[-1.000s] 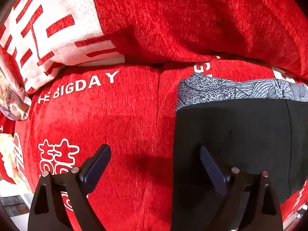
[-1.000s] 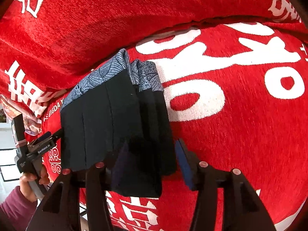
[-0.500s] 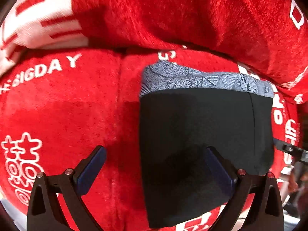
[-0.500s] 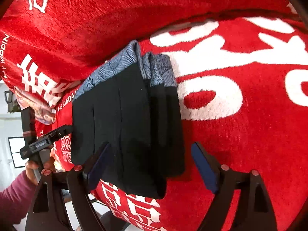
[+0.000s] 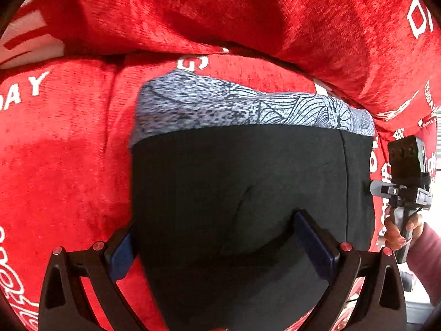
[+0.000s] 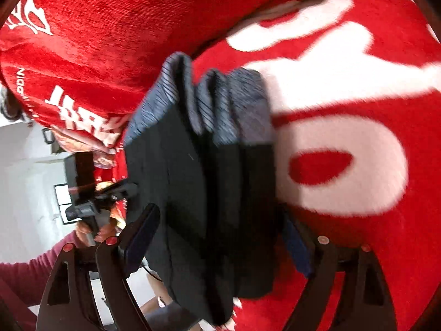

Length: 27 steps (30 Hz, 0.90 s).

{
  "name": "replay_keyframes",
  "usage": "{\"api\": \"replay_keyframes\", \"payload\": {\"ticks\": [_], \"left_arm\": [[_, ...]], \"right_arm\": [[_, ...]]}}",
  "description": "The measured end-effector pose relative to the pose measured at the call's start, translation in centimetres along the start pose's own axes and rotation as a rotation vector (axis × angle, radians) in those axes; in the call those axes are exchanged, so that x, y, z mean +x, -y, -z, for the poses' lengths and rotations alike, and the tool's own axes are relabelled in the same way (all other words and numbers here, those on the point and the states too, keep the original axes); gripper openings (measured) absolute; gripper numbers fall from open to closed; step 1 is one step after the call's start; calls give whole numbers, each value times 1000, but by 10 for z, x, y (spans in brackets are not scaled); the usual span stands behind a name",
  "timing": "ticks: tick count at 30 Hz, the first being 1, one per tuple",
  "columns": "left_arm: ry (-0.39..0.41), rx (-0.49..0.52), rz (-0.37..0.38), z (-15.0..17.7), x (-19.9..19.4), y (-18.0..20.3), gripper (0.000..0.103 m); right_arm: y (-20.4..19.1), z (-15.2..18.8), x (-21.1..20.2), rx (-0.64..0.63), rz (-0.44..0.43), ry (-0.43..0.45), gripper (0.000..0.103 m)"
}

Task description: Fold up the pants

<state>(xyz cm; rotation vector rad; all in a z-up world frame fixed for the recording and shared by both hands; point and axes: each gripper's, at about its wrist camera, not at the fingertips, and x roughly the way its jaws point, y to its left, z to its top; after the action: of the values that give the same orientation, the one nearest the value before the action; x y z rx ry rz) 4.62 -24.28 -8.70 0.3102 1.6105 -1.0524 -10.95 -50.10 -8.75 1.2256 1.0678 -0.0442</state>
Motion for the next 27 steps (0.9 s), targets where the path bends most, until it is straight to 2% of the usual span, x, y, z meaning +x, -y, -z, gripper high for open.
{"api": "replay_keyframes", "payload": {"ticks": [4,6,8,9,11,14,20,27], "left_arm": [[-10,-42,24,-1,6,-2,103],[-8,-51,11,3,5,2,103],[11,-27,-2,6,-1,8,92],[26,-15,-3,7,-4,13,88],[47,4,-5,10,-12,20,73],[69,16,3,18,-29,26,62],[72,52,6,40,-62,39,59],[49,43,-9,91,-94,42,59]], "right_arm": [[-1,-10,7,26,-12,31,88],[0,-10,5,57,3,42,80],[-1,-8,4,75,30,45,67],[-1,-7,3,83,25,46,64],[-2,-5,0,90,29,56,53],[-6,0,-7,97,7,78,44],[-34,20,-25,66,-45,74,42],[-56,65,-34,89,-97,52,42]]}}
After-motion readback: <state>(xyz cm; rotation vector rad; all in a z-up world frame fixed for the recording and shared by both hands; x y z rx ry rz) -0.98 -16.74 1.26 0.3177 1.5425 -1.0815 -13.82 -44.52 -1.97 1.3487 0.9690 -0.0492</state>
